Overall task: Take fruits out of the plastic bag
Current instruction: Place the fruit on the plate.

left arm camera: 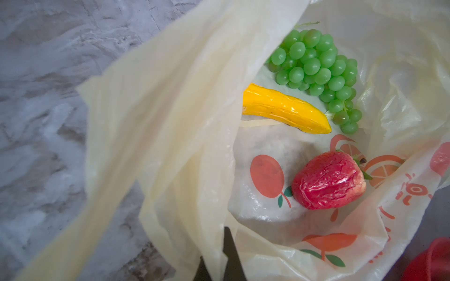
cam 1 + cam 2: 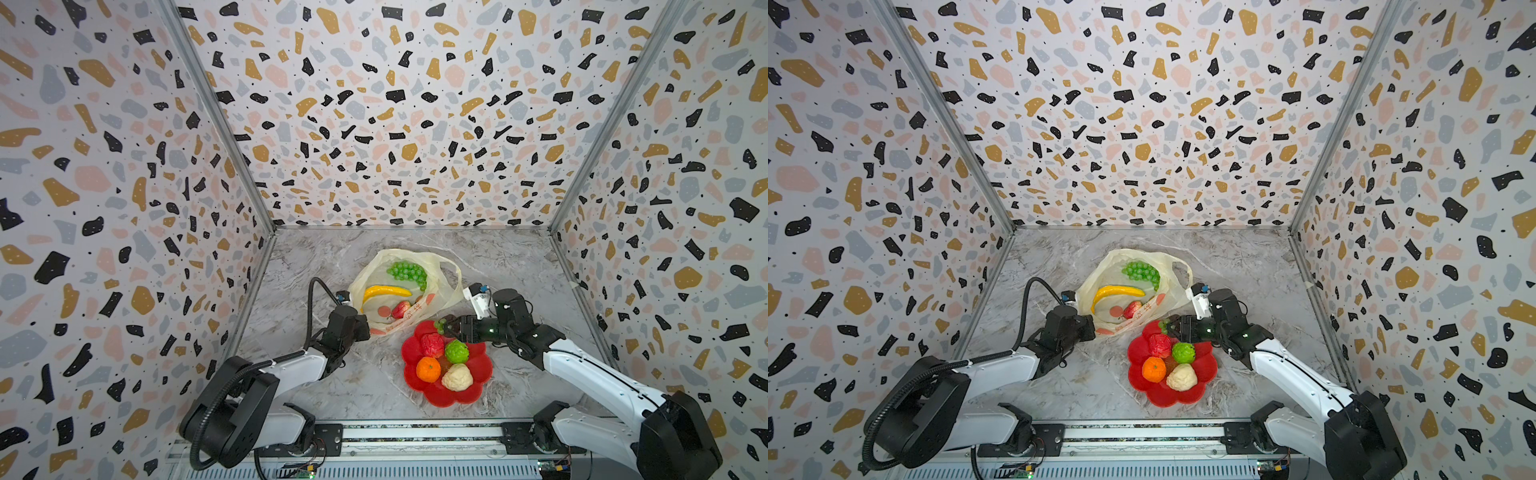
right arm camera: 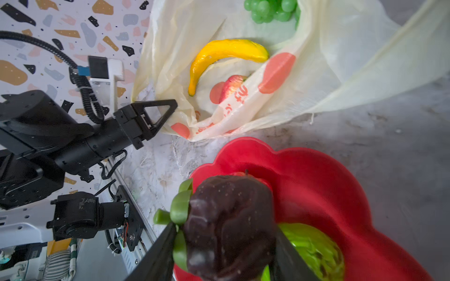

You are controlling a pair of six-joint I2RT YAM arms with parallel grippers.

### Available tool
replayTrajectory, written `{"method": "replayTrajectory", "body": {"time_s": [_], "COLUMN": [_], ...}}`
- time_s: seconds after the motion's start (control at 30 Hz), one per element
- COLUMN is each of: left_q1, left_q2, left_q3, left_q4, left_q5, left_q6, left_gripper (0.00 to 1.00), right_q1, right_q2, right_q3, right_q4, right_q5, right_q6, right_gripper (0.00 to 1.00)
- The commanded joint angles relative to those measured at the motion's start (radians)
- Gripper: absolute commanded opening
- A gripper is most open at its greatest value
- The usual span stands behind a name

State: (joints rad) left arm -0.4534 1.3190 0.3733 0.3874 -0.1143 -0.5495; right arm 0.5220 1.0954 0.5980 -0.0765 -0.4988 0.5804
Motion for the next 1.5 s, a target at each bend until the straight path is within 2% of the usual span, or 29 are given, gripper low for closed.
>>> {"method": "replayTrajectory", "body": {"time_s": [0.0,0.3,0.7,1.0,1.3,1.4,1.47], "left_q1": [0.005,0.005,0.005,0.005,0.005,0.005,0.005], "left_q2": [-0.001,0.006,0.006,0.015,0.010,0.013,0.012], "left_q3": [0.020,0.022,0.021,0.024,0.022,0.022,0.022], "left_q4": [0.027,0.031,0.028,0.036,0.034,0.034,0.034], "left_q5": [-0.002,0.004,-0.001,0.009,0.005,0.006,0.005], "left_q6": [0.011,0.008,0.010,0.006,0.006,0.006,0.006], "left_gripper": [0.02,0.02,0.02,0.02,0.02,0.02,0.02], "right_q1": [-0.005,-0.015,-0.175,-0.176,-0.121,-0.085,-0.074], "right_q2": [-0.045,-0.148,-0.273,-0.409,-0.397,-0.381,-0.378], "right_q3": [-0.022,-0.079,-0.141,-0.222,-0.279,-0.269,-0.262], "right_q4": [-0.028,-0.096,-0.239,-0.322,-0.259,-0.253,-0.263], "right_q5": [-0.034,-0.003,-0.054,-0.058,-0.065,-0.041,-0.025], "right_q6": [0.031,0.045,0.064,0.135,0.161,0.167,0.164], "right_gripper": [0.48,0.48,0.47,0.47,0.48,0.51,0.60]}}
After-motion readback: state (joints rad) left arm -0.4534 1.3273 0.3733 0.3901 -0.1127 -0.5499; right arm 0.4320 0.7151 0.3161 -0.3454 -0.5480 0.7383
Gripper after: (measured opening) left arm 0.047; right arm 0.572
